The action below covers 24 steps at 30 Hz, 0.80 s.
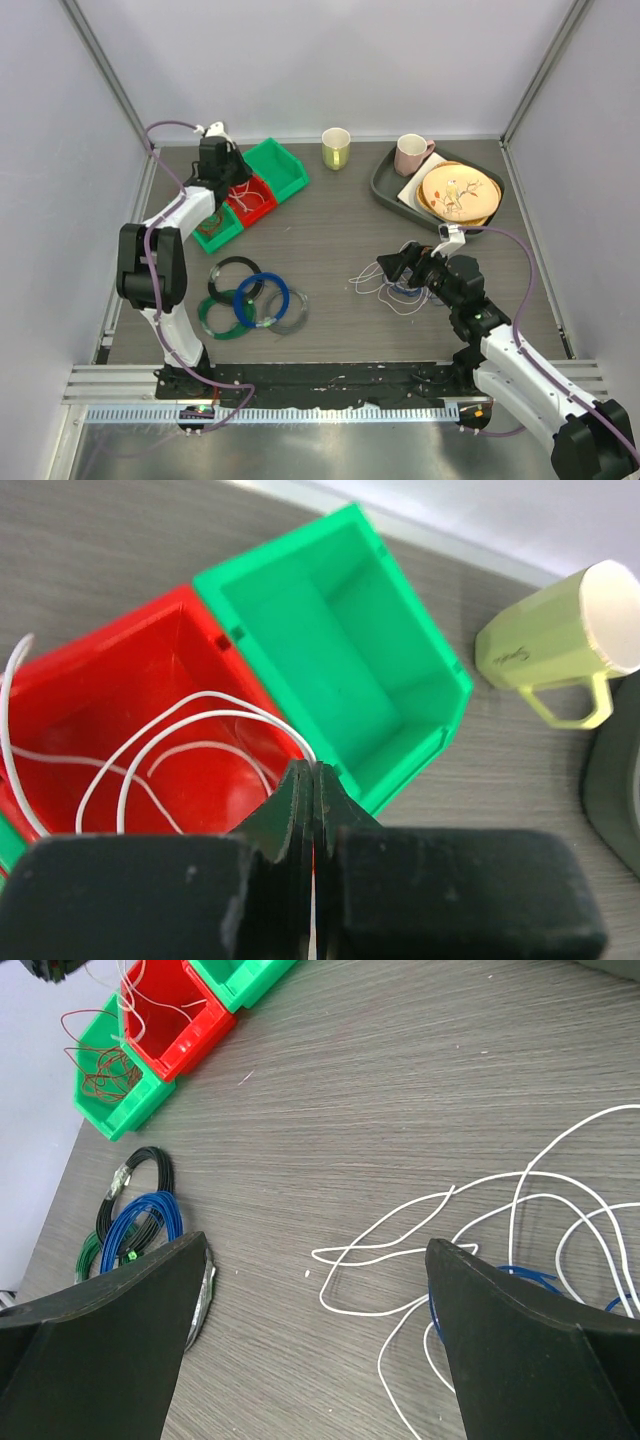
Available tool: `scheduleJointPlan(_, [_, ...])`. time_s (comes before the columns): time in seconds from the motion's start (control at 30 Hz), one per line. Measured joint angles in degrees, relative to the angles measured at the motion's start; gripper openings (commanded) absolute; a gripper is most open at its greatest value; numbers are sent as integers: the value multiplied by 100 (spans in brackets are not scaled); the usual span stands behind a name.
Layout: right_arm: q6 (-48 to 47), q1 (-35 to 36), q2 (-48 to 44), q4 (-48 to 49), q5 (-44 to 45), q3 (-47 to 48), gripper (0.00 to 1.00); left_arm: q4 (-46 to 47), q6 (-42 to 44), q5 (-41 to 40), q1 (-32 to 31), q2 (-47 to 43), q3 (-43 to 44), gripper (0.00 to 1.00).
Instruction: Untangle the cables
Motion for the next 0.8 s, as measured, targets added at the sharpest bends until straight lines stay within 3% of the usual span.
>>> scheduleJointPlan(0.23, [0, 0, 72, -4, -9, 0, 96, 76, -92, 0, 26, 7, -369, 0])
scheduleJointPlan(0.33, [0, 2, 76, -4, -11, 0, 96, 157, -146, 33, 66, 13, -369, 9])
scheduleJointPlan(0.43, [0, 2, 79, -4, -11, 0, 96, 164, -216, 83, 107, 57, -367, 28])
scheduleJointPlan(0.47, [-2, 0, 79, -4, -11, 0, 96, 164, -232, 105, 116, 83, -365, 43])
scheduleJointPlan(0.6, [-2, 2, 79, -4, -11, 0, 96, 149, -308, 153, 125, 190, -345, 64])
scheduleJointPlan(0.63, [-2, 2, 79, -4, -11, 0, 96, 136, -317, 175, 125, 197, -345, 74])
scheduleJointPlan(0.77, [0, 2, 79, -11, -2, 0, 96, 155, -437, 542, 125, 192, -339, 91])
scheduleJointPlan(0.8, [0, 2, 79, -26, 13, 0, 96, 168, -492, 719, 125, 175, -339, 100])
